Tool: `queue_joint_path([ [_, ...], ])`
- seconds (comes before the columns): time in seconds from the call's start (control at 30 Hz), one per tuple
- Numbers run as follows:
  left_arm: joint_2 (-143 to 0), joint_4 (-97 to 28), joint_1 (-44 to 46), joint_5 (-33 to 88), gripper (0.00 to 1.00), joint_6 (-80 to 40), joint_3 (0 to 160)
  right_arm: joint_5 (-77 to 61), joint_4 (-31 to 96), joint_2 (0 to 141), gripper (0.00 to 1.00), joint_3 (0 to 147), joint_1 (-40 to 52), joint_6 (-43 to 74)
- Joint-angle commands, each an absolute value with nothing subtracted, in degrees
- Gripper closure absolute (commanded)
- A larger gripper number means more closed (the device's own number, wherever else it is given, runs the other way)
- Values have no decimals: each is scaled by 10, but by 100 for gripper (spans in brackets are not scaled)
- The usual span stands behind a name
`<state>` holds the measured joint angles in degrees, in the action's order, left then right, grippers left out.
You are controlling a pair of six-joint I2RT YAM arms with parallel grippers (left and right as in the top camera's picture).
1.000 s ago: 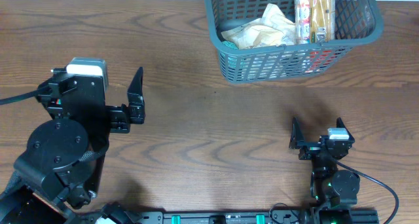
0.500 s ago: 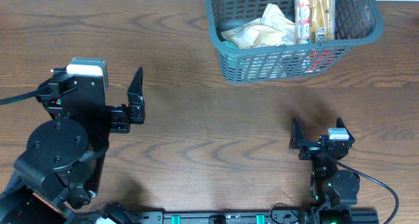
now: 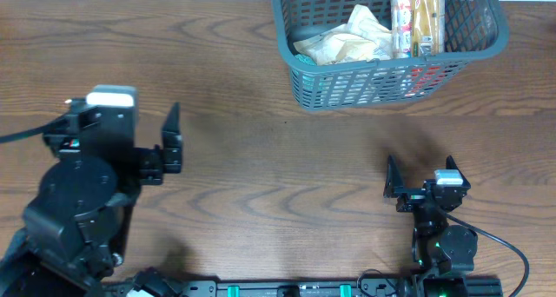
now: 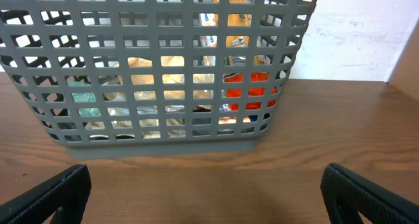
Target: Pack container
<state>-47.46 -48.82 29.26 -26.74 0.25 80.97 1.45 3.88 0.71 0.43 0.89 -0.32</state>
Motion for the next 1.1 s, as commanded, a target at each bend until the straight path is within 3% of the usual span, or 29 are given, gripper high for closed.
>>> queue_joint_path([
  [0.0,-437,-470,235,-204,1,4,771,11,42,3,1,3,6,-9],
  [0.3,-321,-320,89,41,1,143,627,11,42,3,1,3,6,-9],
  [0.57,-207,-297,55,50,1,148,469,11,42,3,1,3,6,-9],
  [1.07,-22,-97,43,50,1,93,194,11,42,3,1,3,6,-9],
])
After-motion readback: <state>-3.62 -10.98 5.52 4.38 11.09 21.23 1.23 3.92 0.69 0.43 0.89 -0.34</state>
